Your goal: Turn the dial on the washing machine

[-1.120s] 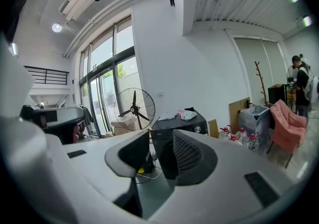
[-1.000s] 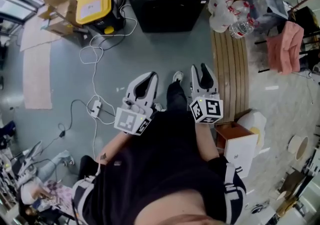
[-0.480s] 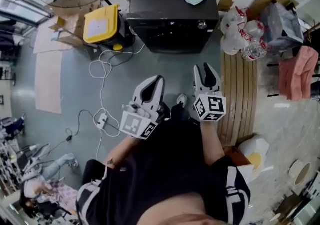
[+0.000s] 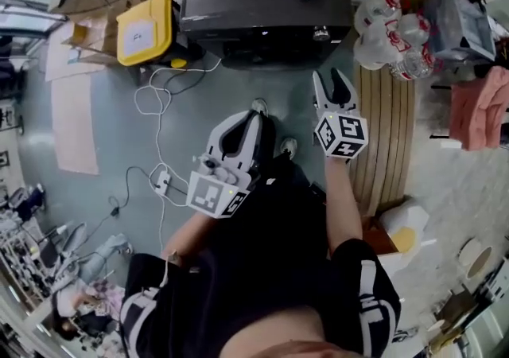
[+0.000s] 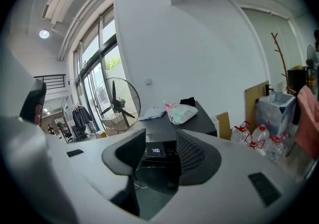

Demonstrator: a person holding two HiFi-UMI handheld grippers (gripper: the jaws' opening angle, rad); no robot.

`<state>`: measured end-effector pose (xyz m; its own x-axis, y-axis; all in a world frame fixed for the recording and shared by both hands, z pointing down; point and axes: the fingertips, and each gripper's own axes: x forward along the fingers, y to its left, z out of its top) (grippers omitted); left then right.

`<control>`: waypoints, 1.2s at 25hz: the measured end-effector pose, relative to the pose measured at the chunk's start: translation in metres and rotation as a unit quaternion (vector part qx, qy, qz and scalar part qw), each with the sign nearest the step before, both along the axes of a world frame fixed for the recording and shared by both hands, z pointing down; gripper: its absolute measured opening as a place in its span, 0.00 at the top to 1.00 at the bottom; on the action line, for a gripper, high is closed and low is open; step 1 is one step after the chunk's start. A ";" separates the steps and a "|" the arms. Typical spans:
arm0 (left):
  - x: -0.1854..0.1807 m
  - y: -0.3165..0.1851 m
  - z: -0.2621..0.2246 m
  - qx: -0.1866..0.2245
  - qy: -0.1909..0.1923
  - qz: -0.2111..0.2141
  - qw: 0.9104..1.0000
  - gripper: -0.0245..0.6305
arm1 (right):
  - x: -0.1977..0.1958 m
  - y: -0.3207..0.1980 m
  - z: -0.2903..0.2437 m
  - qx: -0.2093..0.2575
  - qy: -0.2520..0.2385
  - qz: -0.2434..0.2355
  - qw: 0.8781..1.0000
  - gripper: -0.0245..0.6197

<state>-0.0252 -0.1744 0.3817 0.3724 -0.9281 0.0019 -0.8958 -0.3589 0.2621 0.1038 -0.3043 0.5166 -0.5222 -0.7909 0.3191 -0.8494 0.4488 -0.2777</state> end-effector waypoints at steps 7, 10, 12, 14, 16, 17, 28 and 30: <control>-0.008 -0.092 0.050 -0.021 0.001 0.025 0.999 0.92 | -0.007 -0.106 0.111 -0.062 0.031 0.022 0.997 0.56; -0.015 -0.112 0.071 -0.033 0.014 0.021 0.999 0.92 | -0.007 -0.136 0.159 -0.090 0.039 0.035 0.995 0.54; -0.020 -0.124 0.083 -0.039 0.021 0.019 0.999 0.92 | -0.008 -0.153 0.191 -0.110 0.046 0.039 0.992 0.52; -0.022 -0.135 0.093 -0.046 0.026 0.019 0.998 0.92 | -0.005 -0.169 0.216 -0.128 0.052 0.043 0.989 0.49; -0.024 -0.142 0.101 -0.055 0.028 0.020 0.998 0.92 | -0.002 -0.181 0.235 -0.140 0.055 0.050 0.987 0.48; -0.026 -0.144 0.105 -0.057 0.029 0.020 0.998 0.92 | -0.002 -0.186 0.241 -0.143 0.056 0.055 0.987 0.48; -0.043 -0.152 0.126 -0.073 0.034 0.017 0.997 0.92 | -0.006 -0.200 0.261 -0.134 0.081 0.060 0.986 0.50; -0.043 -0.150 0.128 -0.075 0.033 0.017 0.996 0.92 | -0.008 -0.199 0.261 -0.112 0.158 0.063 0.979 0.51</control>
<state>-0.0683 -0.3245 0.5096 0.4078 -0.9058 0.1149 -0.8630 -0.3413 0.3725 0.0961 -0.5038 0.7775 -0.2717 -0.7339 0.6226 -0.9536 0.2926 -0.0713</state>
